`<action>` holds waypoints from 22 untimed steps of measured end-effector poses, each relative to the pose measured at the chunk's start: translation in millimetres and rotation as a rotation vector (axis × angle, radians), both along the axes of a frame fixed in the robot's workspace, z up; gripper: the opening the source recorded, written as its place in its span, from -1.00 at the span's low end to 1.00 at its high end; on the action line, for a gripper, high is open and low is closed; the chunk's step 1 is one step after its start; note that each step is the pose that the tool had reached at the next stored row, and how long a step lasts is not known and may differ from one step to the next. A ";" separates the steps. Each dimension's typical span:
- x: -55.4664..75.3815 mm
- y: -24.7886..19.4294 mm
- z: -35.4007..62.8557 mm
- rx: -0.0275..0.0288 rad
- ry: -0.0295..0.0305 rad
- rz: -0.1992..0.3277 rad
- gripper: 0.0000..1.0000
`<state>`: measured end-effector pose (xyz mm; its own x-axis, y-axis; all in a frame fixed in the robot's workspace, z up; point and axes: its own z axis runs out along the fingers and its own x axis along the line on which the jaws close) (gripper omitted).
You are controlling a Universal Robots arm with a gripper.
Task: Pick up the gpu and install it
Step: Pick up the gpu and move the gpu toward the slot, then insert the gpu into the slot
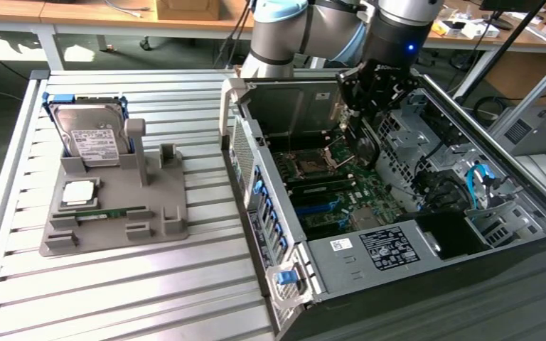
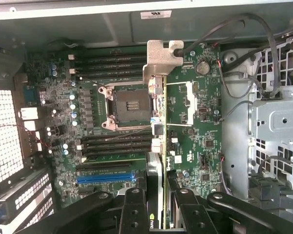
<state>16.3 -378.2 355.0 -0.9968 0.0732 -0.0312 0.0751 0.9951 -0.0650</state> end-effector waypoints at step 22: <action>0.8 -8.1 -3.1 0.0001 0.0000 0.001 -0.47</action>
<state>17.1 -386.3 351.9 -0.9969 0.0725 -0.0312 0.0744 0.9951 -0.0649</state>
